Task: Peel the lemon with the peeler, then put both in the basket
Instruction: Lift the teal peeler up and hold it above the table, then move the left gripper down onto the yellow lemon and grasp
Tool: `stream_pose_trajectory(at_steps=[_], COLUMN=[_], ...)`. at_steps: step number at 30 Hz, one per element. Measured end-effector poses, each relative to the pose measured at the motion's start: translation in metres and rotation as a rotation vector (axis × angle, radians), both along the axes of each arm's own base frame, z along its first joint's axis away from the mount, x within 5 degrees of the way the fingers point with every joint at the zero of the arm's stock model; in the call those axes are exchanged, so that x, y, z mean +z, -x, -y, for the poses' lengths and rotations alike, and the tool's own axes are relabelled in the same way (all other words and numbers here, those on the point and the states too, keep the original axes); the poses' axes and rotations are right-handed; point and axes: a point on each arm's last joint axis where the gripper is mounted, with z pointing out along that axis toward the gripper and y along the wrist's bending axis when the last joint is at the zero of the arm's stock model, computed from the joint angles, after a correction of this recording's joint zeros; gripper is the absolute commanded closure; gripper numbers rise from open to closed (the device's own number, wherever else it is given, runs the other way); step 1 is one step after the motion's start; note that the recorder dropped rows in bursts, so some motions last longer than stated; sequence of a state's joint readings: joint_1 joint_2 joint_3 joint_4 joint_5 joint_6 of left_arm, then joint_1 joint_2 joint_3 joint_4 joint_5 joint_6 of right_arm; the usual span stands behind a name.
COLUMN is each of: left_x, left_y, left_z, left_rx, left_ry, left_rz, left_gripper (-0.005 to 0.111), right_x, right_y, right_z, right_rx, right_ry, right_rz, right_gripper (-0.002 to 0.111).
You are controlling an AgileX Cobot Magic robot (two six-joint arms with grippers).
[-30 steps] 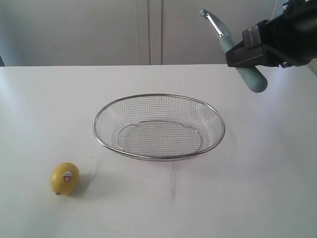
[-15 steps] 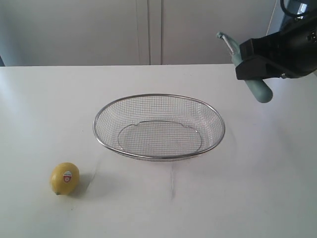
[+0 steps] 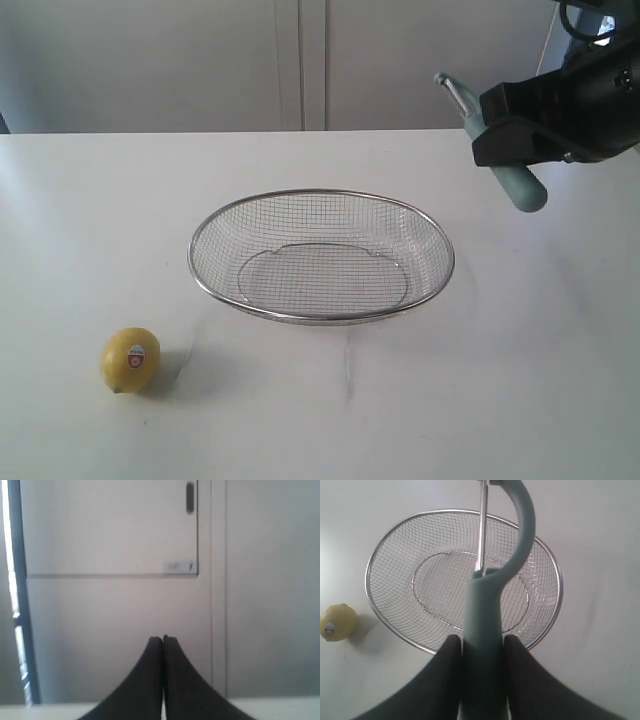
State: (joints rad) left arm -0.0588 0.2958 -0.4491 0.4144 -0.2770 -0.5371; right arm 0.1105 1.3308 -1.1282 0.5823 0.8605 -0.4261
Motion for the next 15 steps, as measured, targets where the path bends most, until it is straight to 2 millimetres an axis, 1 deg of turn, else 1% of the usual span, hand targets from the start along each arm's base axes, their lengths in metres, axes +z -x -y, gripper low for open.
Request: stream_pose_trajectory(at_steps=[3,6,10,12,14,15], left_x=[-0.004,-0.014,-0.038,-0.052,-0.065,-0.07], left_y=[-0.016,-0.032,-0.054,-0.063,-0.07,-0.074], left_z=[-0.006,-0.01,-0.013,-0.01,-0.002,0.005], left_rx=[0.082,0.135,0.18,0.154,0.075,0.007], left_ry=[-0.036,-0.051,-0.114,-0.158,-0.225,-0.265], left_rz=[-0.205,-0.366,-0.625,-0.769,-0.924,-1.006], left_gripper=[0.107,0.107,0.107,0.107,0.107,0.107], right_x=[0.0,0.0,0.0,0.0,0.0,0.0], right_y=[0.0,0.0,0.0,0.0,0.0,0.0], right_z=[0.0,0.0,0.0,0.0,0.0,0.0], right_rx=[0.001,0.001,0.001,0.001,0.001,0.001], right_ry=[0.0,0.0,0.0,0.0,0.0,0.0], right_rz=[-0.002,-0.002,-0.002,-0.002,-0.002,-0.002], right_gripper=[0.108,0.108,0.108,0.108,0.108,0.108])
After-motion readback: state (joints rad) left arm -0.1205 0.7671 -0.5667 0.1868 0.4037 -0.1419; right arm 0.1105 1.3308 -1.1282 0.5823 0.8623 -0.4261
